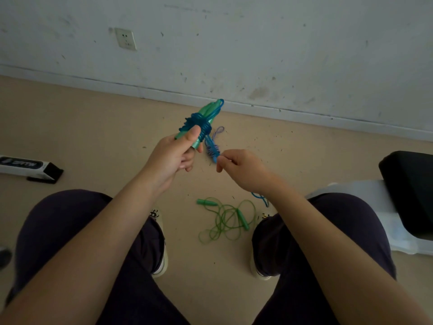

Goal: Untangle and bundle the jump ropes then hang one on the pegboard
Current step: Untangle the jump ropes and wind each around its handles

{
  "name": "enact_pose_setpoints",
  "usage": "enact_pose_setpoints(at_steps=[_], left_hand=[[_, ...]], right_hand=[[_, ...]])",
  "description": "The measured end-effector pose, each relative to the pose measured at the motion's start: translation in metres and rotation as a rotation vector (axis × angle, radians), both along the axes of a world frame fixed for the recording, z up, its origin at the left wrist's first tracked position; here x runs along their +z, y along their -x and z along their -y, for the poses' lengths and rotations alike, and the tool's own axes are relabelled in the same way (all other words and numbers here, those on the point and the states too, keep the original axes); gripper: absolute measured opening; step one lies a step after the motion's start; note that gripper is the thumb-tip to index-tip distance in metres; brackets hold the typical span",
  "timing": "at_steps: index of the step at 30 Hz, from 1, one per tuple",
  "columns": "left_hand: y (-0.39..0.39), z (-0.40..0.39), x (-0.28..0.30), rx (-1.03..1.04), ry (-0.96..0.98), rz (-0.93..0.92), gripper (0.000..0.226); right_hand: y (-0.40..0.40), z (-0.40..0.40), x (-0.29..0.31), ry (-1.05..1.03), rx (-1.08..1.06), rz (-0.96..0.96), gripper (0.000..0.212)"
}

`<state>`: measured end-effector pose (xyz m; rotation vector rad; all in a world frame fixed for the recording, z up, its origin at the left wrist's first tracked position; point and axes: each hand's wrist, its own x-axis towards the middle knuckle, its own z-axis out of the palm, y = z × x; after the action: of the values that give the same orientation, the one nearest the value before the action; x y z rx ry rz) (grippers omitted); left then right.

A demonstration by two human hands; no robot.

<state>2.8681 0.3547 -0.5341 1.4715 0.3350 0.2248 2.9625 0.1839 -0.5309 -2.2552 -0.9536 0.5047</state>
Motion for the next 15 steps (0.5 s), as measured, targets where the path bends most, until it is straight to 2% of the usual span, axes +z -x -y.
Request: enact_pose_setpoints(at_steps=[5,9,15], left_hand=[[-0.0027,-0.0024,0.0008,0.114,-0.018,-0.056,0.047],[-0.0038,0.0001,-0.0029,0.162,-0.047,-0.096,0.046],[-0.0030,0.0028,0.0011,0.175,-0.029,-0.054,0.045]], right_hand=[[0.0011,0.0004,0.0021,-0.208,-0.115,-0.053,0.013],[0.0029,-0.0012,-0.0009,-0.239,-0.123,-0.075,0.017],[-0.0018,-0.0034,-0.0041,-0.226,-0.137,-0.157,0.028]])
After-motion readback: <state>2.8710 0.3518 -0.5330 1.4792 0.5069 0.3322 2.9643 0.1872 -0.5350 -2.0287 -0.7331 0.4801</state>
